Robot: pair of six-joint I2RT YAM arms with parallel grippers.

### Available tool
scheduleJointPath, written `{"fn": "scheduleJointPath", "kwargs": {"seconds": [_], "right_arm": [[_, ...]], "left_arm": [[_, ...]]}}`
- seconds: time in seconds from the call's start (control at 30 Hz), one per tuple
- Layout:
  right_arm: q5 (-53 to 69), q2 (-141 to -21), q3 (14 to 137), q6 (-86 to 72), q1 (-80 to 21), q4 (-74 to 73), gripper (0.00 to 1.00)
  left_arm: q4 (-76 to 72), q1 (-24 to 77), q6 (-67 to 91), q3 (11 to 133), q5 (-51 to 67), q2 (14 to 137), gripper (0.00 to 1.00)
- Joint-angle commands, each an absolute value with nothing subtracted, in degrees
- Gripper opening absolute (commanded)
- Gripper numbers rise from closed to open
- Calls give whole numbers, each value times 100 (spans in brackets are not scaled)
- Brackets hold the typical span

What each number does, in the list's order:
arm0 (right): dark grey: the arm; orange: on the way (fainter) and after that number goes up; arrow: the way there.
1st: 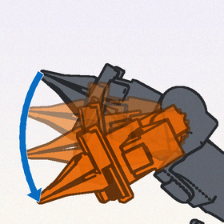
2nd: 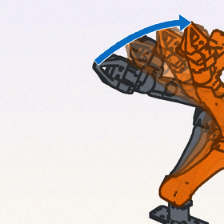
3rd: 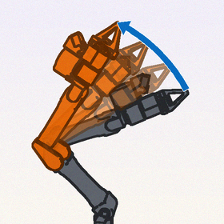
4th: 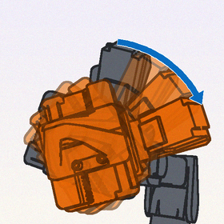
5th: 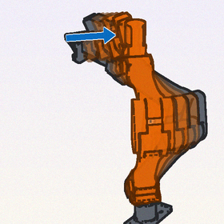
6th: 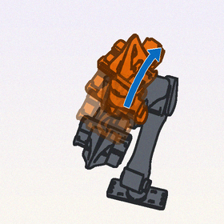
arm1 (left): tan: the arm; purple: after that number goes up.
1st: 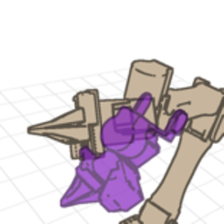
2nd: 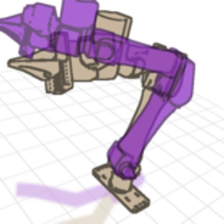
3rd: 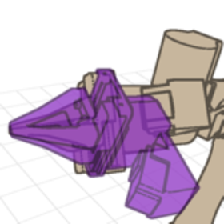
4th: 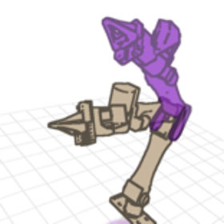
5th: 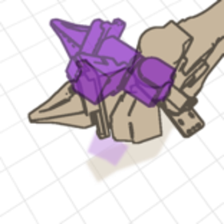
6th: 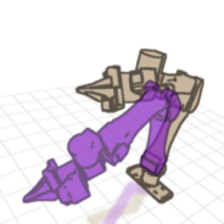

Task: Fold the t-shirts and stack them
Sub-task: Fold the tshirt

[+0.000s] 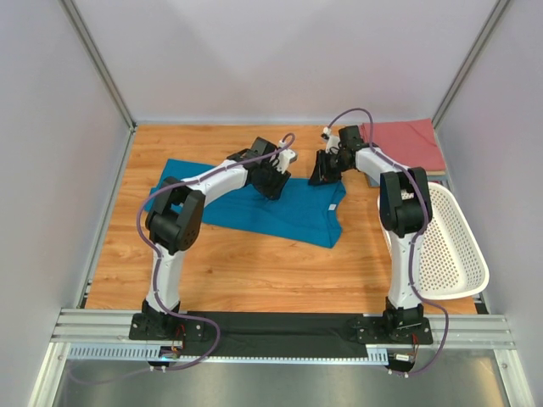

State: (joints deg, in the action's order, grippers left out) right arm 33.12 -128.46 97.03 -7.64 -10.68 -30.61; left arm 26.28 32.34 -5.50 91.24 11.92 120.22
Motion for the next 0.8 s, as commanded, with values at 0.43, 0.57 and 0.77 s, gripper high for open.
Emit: {"fn": "scheduleJointPath", "kwargs": {"seconds": [0.43,0.57,0.77], "right_arm": [[3665,-12841,9915,-659,-1055,-2761,1],[3735,-12516,9651,-624,-1072,-2514,0],[3814,-12384,9659,-431,-1142,-2347,0]], "left_arm": [[2567,3313,-519,9528,704,12182,0],[2549,3296,-255,9501,186,12024,0],[2619,3226,130,9519,9,11944,0]]}}
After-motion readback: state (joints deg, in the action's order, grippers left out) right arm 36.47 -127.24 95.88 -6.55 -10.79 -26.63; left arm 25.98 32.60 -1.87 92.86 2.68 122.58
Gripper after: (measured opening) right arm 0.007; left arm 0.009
